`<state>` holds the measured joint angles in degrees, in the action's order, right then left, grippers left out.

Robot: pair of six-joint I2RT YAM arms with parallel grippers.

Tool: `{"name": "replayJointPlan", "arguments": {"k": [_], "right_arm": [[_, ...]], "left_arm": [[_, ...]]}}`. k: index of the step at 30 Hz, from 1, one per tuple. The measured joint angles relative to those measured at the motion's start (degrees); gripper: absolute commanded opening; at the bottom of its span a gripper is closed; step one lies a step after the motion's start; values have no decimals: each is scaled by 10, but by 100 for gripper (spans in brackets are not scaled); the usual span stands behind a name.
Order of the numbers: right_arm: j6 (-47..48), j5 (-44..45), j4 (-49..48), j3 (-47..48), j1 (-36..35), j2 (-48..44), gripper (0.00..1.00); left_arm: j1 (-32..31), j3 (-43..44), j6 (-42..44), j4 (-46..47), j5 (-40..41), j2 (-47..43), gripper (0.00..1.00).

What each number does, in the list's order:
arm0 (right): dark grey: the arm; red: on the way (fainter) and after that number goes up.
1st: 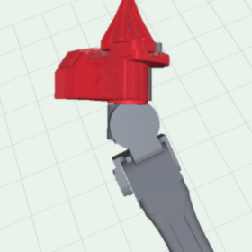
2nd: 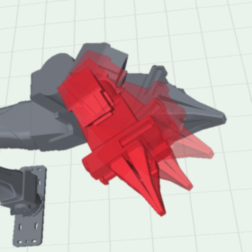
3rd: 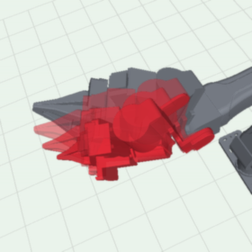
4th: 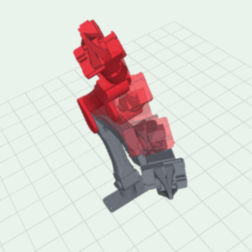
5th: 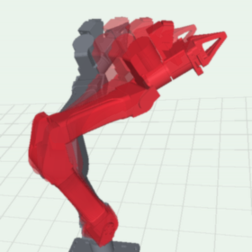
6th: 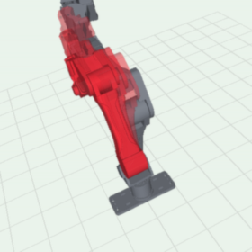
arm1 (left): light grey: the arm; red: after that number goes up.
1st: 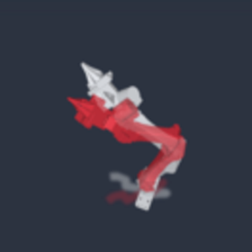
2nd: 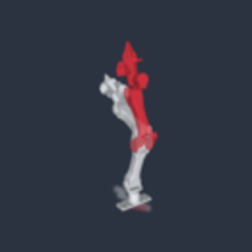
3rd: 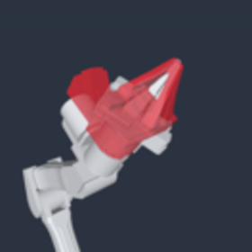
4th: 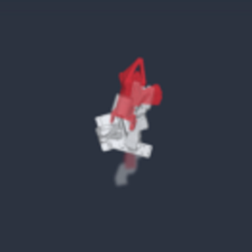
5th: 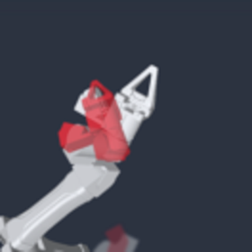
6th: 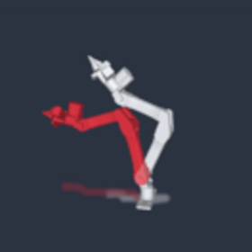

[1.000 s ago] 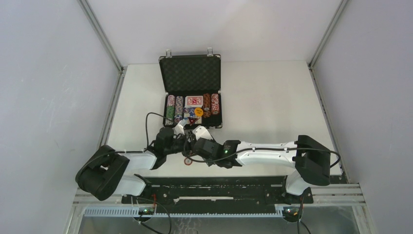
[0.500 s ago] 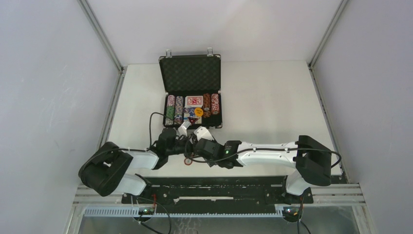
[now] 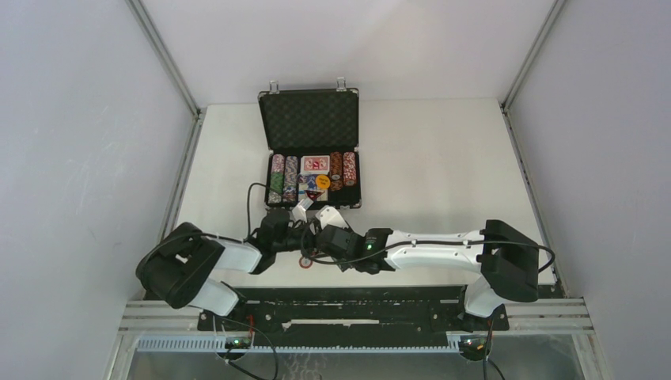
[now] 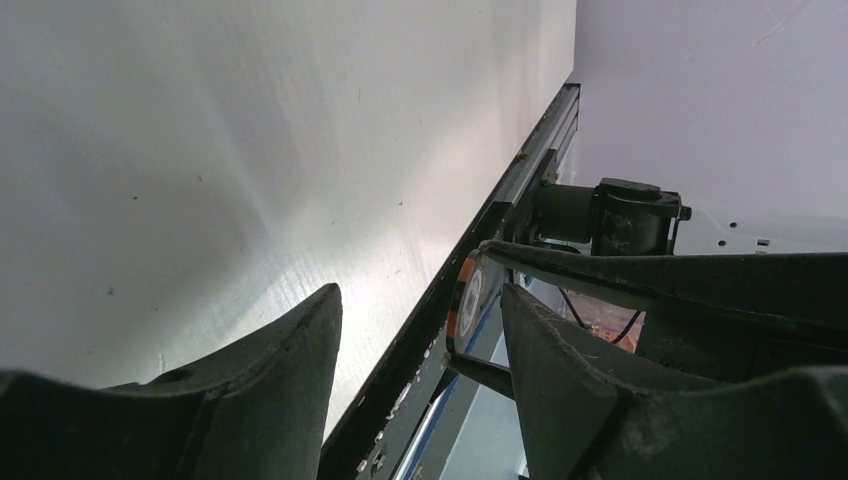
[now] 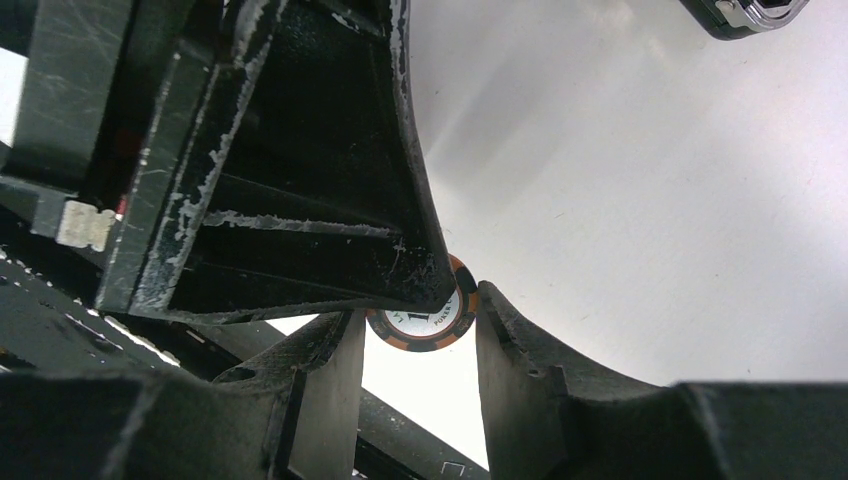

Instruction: Pack up texas hold em set

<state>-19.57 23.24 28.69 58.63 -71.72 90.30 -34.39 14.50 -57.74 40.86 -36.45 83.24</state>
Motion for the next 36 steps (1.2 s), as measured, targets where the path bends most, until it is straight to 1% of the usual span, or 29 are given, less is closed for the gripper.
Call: {"name": "replayJointPlan", "arguments": {"k": [11, 13, 28, 34, 36], "right_arm": [[0, 1, 0, -1, -3, -7, 39], [0, 1, -1, -1, -3, -7, 39], [0, 0, -1, -1, -3, -7, 39], [0, -2, 0, -1, -3, -7, 39], [0, -3, 0, -1, -3, -7, 39]], "left_arm": [[-2, 2, -9, 32, -13, 25, 61], [-2, 2, -9, 33, -13, 25, 57], [-10, 7, -13, 43, -22, 28, 41], [-13, 11, -13, 45, -27, 30, 32], [-14, 11, -14, 45, -28, 30, 21]]}}
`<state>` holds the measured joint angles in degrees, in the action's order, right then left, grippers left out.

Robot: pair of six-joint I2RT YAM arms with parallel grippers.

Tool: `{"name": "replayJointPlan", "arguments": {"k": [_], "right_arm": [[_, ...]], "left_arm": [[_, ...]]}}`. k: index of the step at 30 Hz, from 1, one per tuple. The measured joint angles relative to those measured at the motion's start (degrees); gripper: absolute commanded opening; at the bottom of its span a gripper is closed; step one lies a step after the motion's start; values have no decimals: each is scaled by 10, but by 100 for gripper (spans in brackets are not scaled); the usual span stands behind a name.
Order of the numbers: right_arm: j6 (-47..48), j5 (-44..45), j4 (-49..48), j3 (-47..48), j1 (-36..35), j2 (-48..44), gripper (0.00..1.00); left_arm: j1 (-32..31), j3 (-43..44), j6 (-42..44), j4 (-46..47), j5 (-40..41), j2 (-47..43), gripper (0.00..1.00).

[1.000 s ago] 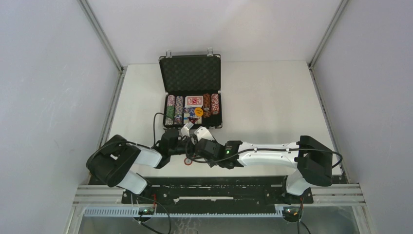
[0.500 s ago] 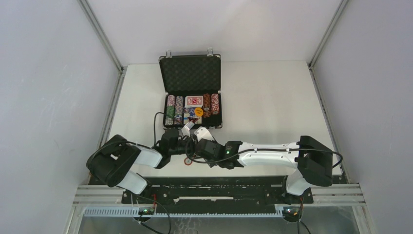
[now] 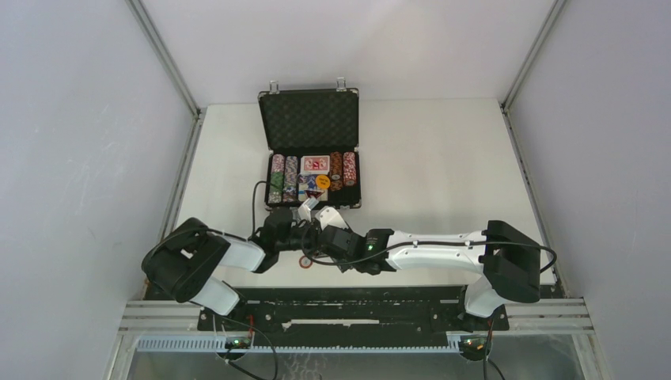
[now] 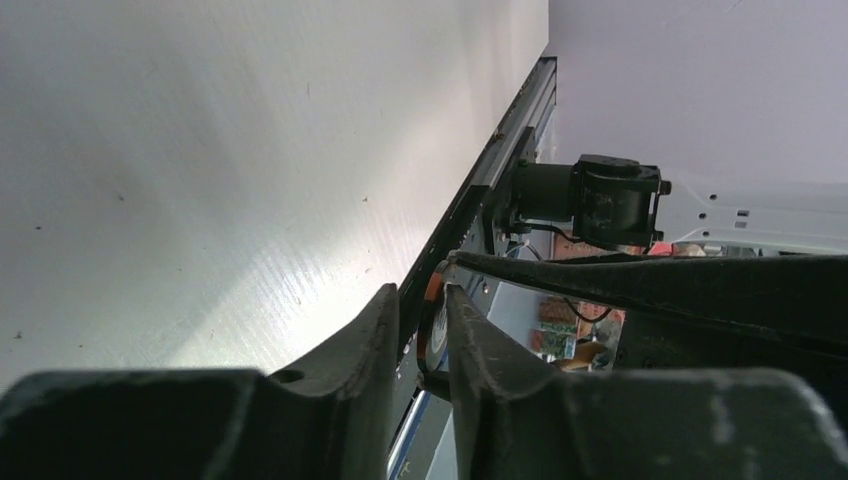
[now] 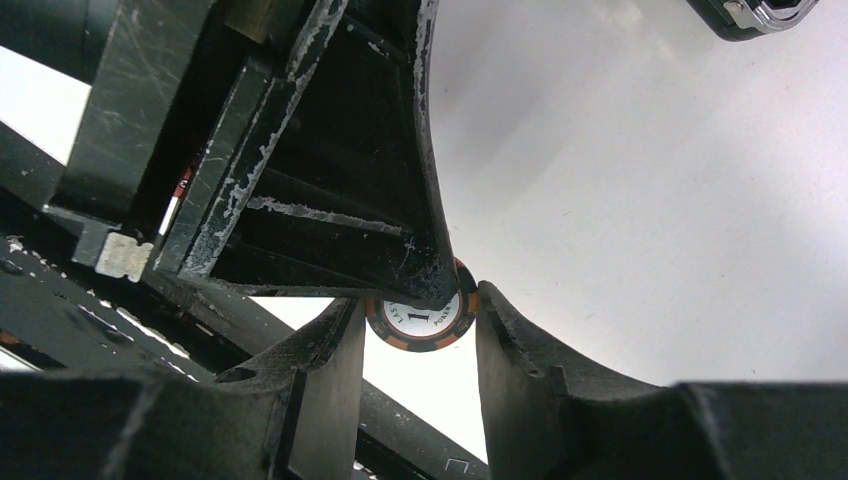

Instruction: Pack up texas hold em set

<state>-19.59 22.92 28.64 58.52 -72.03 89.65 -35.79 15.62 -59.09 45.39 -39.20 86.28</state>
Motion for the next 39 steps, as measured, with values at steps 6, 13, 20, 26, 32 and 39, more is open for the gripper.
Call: {"name": "replayJointPlan", "arguments": {"k": [6, 13, 20, 26, 32, 39], "right_arm": [[0, -4, -1, -2, 0, 0, 40], [0, -5, -1, -3, 6, -1, 55], [-1, -17, -1, -43, 49, -73, 66], [4, -37, 10, -80, 129, -210, 52], [10, -61, -4, -82, 194, -253, 33], [14, -100, -22, -82, 238, -253, 31]], "left_arm": [[-6, 2, -4, 10, -7, 4, 0], [-6, 2, -9, 37, -7, 14, 0], [5, 31, -3, 37, -3, 11, 0], [59, 134, 70, -87, 15, -24, 0], [113, 271, 252, -271, 76, -47, 0], [113, 407, 511, -451, 89, -9, 0]]}}
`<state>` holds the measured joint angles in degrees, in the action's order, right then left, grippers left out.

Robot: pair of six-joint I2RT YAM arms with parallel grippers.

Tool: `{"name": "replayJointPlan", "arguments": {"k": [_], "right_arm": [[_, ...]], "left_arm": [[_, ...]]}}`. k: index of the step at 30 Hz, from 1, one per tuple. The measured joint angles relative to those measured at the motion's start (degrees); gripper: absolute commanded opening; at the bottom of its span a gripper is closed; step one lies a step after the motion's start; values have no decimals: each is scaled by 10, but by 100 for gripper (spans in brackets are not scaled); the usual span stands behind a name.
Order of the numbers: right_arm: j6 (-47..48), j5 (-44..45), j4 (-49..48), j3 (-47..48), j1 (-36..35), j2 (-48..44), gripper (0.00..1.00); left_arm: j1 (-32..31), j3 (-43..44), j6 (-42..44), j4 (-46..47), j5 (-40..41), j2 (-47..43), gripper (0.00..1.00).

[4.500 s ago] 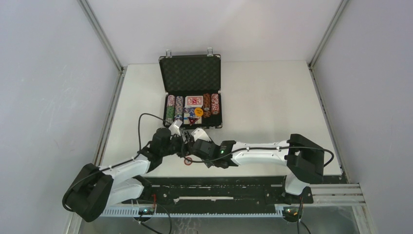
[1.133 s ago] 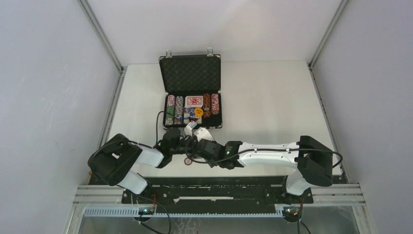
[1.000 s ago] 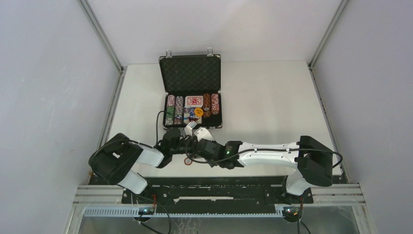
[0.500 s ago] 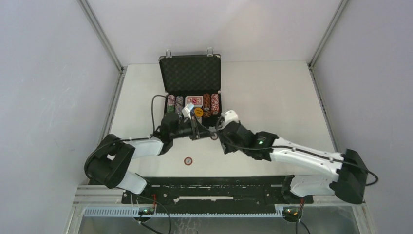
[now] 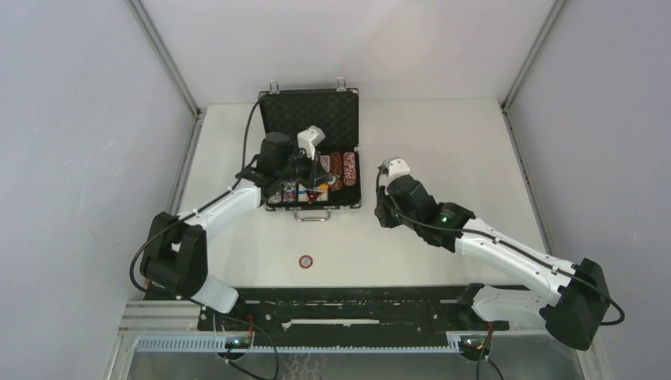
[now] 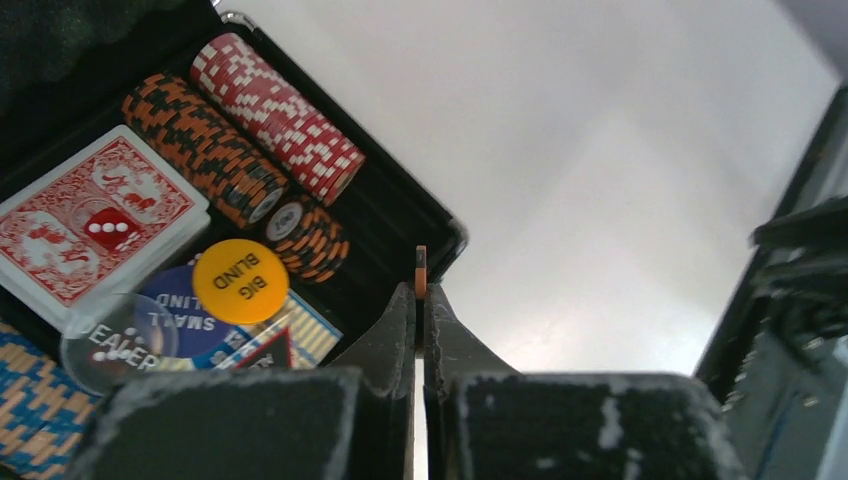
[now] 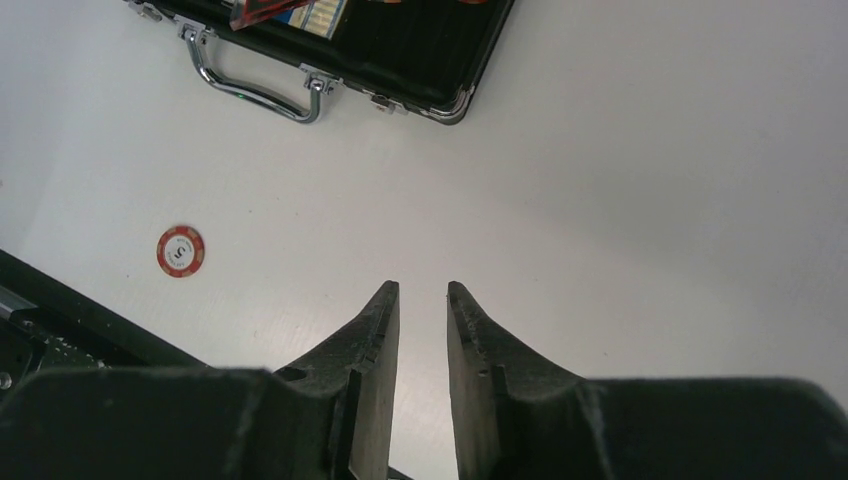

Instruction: Pack up texas hold em set

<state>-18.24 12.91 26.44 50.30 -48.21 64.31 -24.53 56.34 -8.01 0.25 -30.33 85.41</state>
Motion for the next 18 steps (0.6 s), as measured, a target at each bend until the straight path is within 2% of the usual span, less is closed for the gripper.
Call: {"name": "replayJointPlan", "arguments": {"k": [9, 12, 18], "right_arm": [[12, -32, -5, 0, 40, 28, 30], [15, -40, -7, 0, 47, 37, 30], [17, -52, -16, 0, 63, 52, 30]], "left_arm": [[-6, 30, 238, -108, -22, 54, 0], [-6, 57, 294, -137, -40, 70, 0], [-7, 148, 351, -176, -58, 132, 0]]}}
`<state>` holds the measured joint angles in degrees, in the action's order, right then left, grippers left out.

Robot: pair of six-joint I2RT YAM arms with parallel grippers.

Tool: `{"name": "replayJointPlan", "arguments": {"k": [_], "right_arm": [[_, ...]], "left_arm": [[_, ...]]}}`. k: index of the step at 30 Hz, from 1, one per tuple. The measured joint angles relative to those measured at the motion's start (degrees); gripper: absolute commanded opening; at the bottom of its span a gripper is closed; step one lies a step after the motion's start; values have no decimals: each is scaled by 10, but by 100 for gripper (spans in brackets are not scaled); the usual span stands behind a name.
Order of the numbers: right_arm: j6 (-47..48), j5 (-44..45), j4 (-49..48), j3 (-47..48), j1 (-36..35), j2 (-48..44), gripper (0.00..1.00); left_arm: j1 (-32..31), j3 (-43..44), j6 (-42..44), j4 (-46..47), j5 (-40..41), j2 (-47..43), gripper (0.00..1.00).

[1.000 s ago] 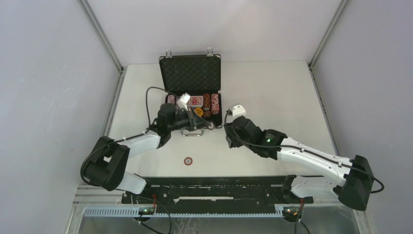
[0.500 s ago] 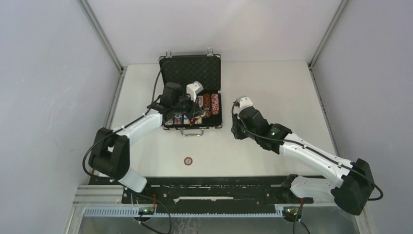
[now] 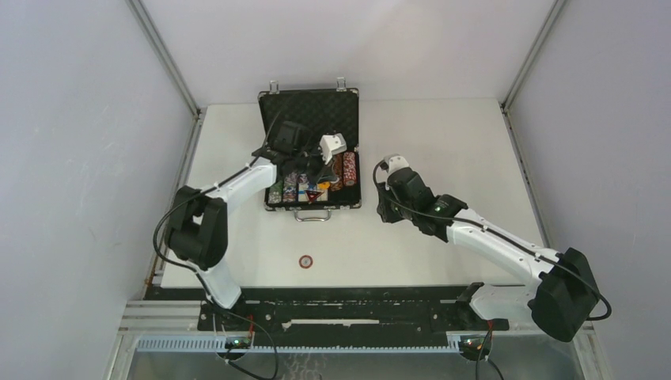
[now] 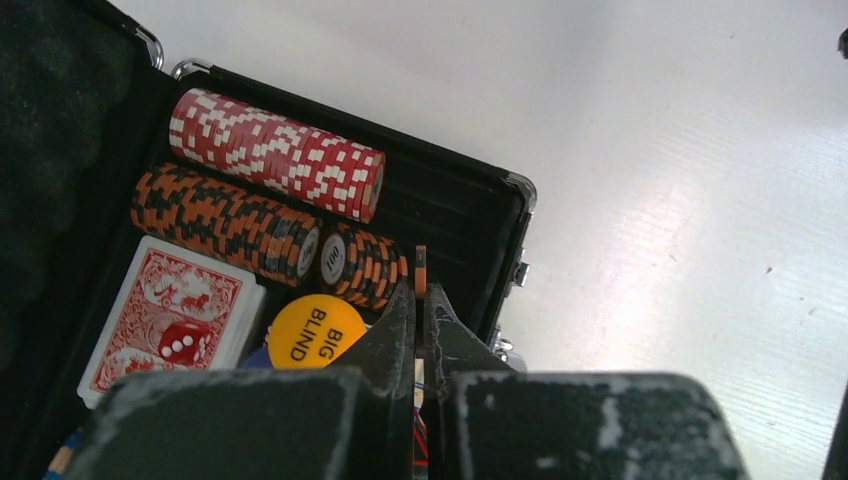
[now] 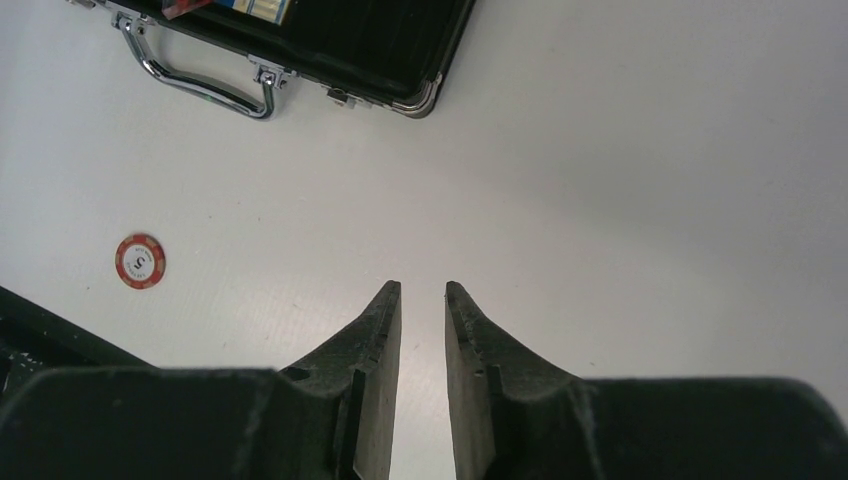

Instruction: Pack up texas hold em set

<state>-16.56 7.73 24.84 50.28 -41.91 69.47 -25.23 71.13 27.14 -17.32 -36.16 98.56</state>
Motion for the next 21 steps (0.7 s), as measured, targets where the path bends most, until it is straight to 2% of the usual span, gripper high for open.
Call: {"name": "replayJointPlan", "arguments": {"k": [3, 10, 21], "right_arm": [[0, -4, -3, 0, 7, 5, 30], [5, -9, -9, 0, 25, 9, 30], [8, -17, -16, -6, 30, 12, 30]], "left_arm": [[-2, 27, 28, -21, -2, 24, 0], [-10, 30, 89, -69, -19, 40, 0], [-18, 67, 111, -111, -30, 101, 0]]}}
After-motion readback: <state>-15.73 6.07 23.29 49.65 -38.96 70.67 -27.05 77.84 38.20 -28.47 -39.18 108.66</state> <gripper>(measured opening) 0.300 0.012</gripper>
